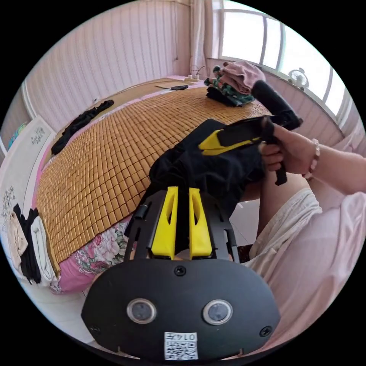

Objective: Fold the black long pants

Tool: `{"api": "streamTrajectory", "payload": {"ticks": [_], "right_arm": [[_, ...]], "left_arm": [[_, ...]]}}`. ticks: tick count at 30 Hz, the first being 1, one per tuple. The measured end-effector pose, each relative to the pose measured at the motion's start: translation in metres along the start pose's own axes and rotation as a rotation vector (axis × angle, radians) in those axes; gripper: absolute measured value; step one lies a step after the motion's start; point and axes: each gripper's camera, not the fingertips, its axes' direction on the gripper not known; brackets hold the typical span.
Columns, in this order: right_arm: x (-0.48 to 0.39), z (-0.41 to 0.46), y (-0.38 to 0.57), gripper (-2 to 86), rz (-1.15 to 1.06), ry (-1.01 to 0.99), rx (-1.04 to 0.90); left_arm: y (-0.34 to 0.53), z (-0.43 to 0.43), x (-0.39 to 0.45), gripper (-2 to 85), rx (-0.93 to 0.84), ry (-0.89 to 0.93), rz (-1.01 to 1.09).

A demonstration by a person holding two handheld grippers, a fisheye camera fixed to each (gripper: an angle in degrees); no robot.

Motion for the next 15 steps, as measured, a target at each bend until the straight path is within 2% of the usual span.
{"api": "streamTrajectory", "payload": {"ticks": [3, 5, 9, 15], "right_arm": [[0.004, 0.014, -0.007, 12.6, 0.03, -0.001, -0.048], [0.009, 0.019, -0.009, 4.9, 0.028, 0.046, -0.125], [0.021, 0.008, -0.007, 0.5, 0.092, 0.041, -0.117], [0.023, -0.007, -0.003, 0.1, 0.116, 0.069, -0.098]], "left_arm": [[0.006, -0.012, 0.036, 5.2, 0.055, 0.019, 0.159], [0.009, -0.014, 0.041, 4.5, 0.044, 0.034, 0.182], [0.01, -0.028, 0.023, 1.6, 0.106, 0.125, 0.081], [0.019, -0.026, -0.015, 1.8, -0.014, -0.024, -0.12]]}}
